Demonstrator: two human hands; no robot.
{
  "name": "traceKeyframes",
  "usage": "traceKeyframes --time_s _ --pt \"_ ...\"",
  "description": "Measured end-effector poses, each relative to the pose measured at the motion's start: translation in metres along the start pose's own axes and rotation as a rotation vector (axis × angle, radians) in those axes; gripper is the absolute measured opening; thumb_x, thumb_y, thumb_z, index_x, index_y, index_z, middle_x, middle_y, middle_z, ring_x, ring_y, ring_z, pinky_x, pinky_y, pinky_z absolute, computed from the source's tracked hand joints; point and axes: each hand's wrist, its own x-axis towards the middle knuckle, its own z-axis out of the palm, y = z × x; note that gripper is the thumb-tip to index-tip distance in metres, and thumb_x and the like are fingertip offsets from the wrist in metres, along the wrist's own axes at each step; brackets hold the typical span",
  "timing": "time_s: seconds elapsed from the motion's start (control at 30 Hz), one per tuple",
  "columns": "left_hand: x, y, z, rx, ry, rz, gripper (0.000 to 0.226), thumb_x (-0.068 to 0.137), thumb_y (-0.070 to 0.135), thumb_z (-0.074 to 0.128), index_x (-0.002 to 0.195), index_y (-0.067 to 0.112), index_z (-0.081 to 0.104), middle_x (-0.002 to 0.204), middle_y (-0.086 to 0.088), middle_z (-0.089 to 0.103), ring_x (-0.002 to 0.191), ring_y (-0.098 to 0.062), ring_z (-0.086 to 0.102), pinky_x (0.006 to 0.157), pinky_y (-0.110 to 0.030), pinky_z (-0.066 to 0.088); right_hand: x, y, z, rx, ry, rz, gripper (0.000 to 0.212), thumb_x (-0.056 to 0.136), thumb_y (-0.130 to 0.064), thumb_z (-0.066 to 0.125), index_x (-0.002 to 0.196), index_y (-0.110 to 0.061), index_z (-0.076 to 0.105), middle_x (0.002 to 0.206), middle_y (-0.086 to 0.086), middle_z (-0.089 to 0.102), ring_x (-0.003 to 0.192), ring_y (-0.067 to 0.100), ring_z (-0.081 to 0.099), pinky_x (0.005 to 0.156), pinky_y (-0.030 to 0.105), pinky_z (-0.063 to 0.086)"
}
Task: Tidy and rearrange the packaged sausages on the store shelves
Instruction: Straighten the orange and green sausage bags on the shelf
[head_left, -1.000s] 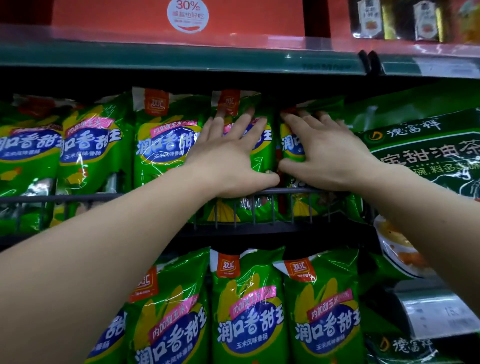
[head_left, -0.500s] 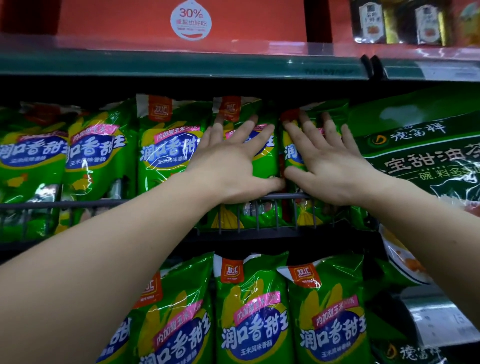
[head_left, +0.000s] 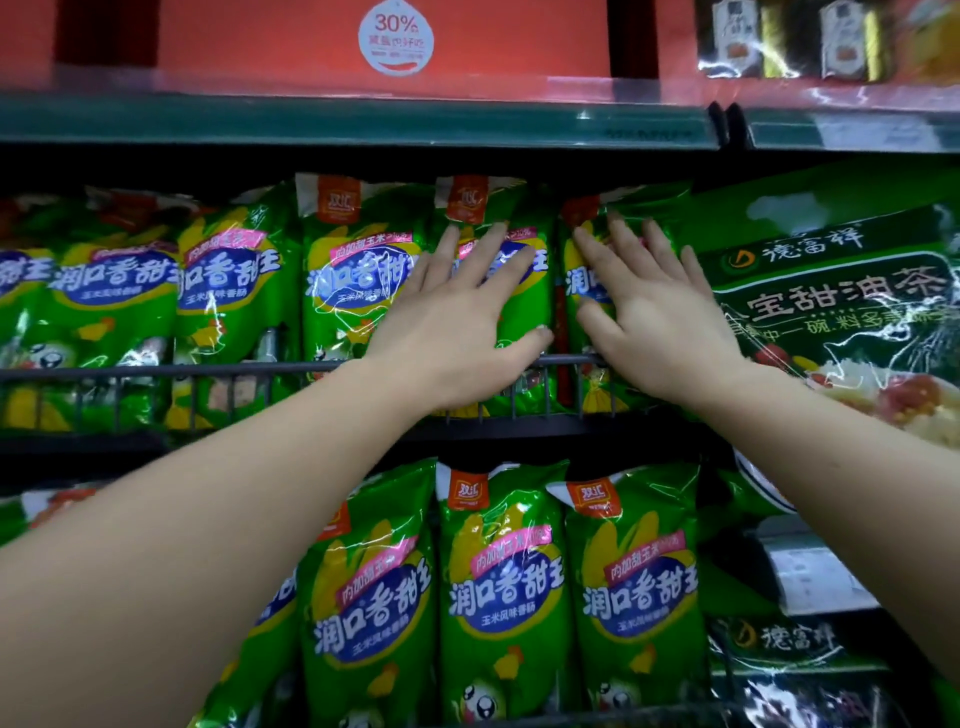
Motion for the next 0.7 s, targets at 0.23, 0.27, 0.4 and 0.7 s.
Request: traceKeyframes --time_s 0.23,0.27,0.4,0.7 --pt "-0.044 0.004 0.000 -0.021 0.055 0.049 0.081 0.083 0.071 0.033 0.154 0.034 0.021 0.165 0.005 0.013 0.152 -0.025 0.007 0.122 -0.050 0.013 -0.038 -0.007 0.007 0.111 0.131 -0.031 0.065 0.093 -0.048 0.033 0.155 -0.028 0.026 0.164 0.001 0.018 0.152 0.024 0.010 0.121 0.050 0.007" --pt "-0.052 0.005 0.000 -0.027 0.064 0.064 0.080 0.084 0.070 0.034 0.153 0.032 0.023 0.164 0.004 0.015 0.152 -0.025 0.008 0.122 -0.050 0.014 -0.045 -0.009 0.008 0.130 0.169 -0.037 0.064 0.093 -0.047 0.036 0.153 -0.025 0.030 0.163 0.003 0.022 0.151 0.026 0.015 0.121 0.051 0.010" --pt "-0.091 0.005 -0.001 -0.118 0.129 0.093 0.072 0.085 0.057 0.047 0.149 0.026 0.035 0.161 0.002 0.024 0.151 -0.023 0.013 0.121 -0.049 0.019 -0.074 -0.019 0.009 0.160 0.292 -0.102 0.060 0.088 -0.041 0.046 0.142 -0.013 0.048 0.153 0.010 0.040 0.143 0.030 0.032 0.119 0.052 0.021" --pt "-0.222 -0.015 0.033 -0.193 0.125 -0.007 0.059 0.087 0.043 0.052 0.140 0.017 0.049 0.152 0.000 0.039 0.147 -0.020 0.026 0.119 -0.043 0.025 -0.162 -0.069 0.030 0.329 0.256 -0.185 0.046 0.085 -0.025 0.057 0.126 -0.004 0.060 0.128 0.012 0.057 0.123 0.028 0.049 0.109 0.035 0.035"
